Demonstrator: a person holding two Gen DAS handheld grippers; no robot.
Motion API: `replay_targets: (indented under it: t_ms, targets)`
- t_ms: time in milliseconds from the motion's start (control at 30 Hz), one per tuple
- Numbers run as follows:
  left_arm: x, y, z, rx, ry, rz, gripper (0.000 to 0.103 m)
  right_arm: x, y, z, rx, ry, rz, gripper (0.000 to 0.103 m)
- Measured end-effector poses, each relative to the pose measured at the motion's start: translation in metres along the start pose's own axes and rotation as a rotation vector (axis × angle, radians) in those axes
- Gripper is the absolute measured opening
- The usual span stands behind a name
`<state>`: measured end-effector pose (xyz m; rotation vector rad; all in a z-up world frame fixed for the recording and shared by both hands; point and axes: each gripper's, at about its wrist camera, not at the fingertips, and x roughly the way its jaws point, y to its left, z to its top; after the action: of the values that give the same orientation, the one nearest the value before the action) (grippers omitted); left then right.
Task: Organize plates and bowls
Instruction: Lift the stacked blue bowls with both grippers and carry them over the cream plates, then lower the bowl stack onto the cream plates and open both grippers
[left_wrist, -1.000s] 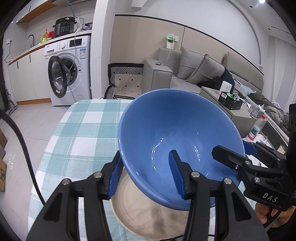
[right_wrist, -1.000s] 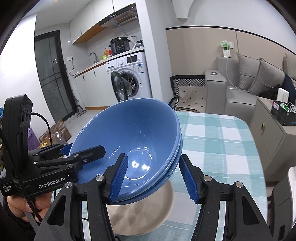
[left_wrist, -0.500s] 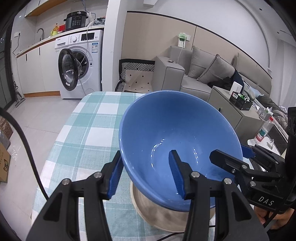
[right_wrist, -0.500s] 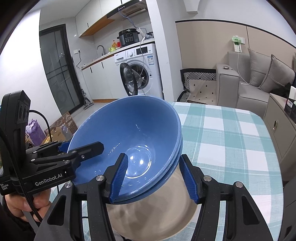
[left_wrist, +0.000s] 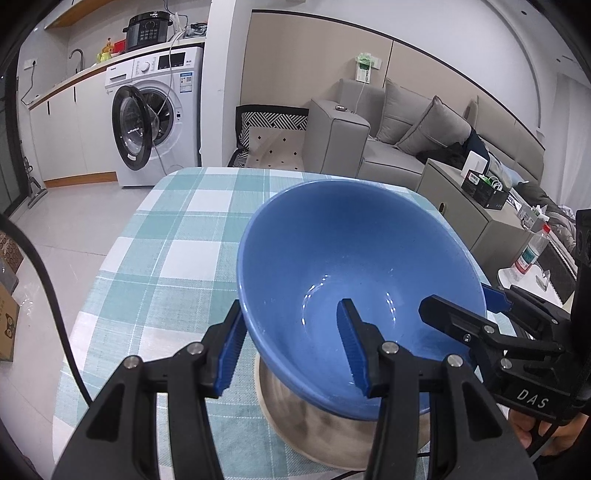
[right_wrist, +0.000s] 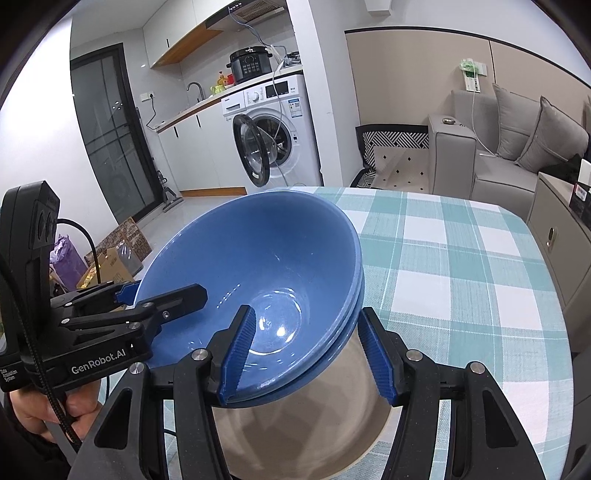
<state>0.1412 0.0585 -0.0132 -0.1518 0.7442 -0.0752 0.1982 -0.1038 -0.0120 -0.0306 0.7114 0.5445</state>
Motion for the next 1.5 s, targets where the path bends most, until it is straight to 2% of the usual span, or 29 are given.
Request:
replay_targets:
  t_ms: [700,1067,1233,1300,1333,1367,1500]
  targets:
    - [0.024,-0.004,-0.001,0.016,0.028,0.007,0.049,0.011,-0.009,-0.004,0.008,0.03,-0.023,0.059]
    - [0.02,-0.014,-0.004,0.061,0.009,0.029,0.049,0.01,-0.011,-0.01,0.01,0.028,-0.032,0.059]
    - [0.018,-0.011,-0.005,0.07,0.001,0.015,0.052,0.008,-0.014,-0.01,0.012,0.019,-0.02,0.059]
    - [0.014,-0.01,-0.006,0.077,-0.01,0.024,0.054,0.005,-0.016,-0.01,0.004,0.009,-0.022,0.064]
    - [0.011,-0.009,-0.007,0.078,-0.018,0.029,0.061,0.002,-0.018,-0.01,0.003,0.005,-0.024,0.073]
    - [0.008,-0.008,-0.007,0.077,-0.029,0.031,0.065,0.001,-0.018,-0.009,0.001,0.0,-0.025,0.077]
    - [-0.002,-0.005,-0.007,0.077,-0.056,0.018,0.071,-0.008,-0.022,-0.009,-0.007,-0.022,-0.023,0.085]
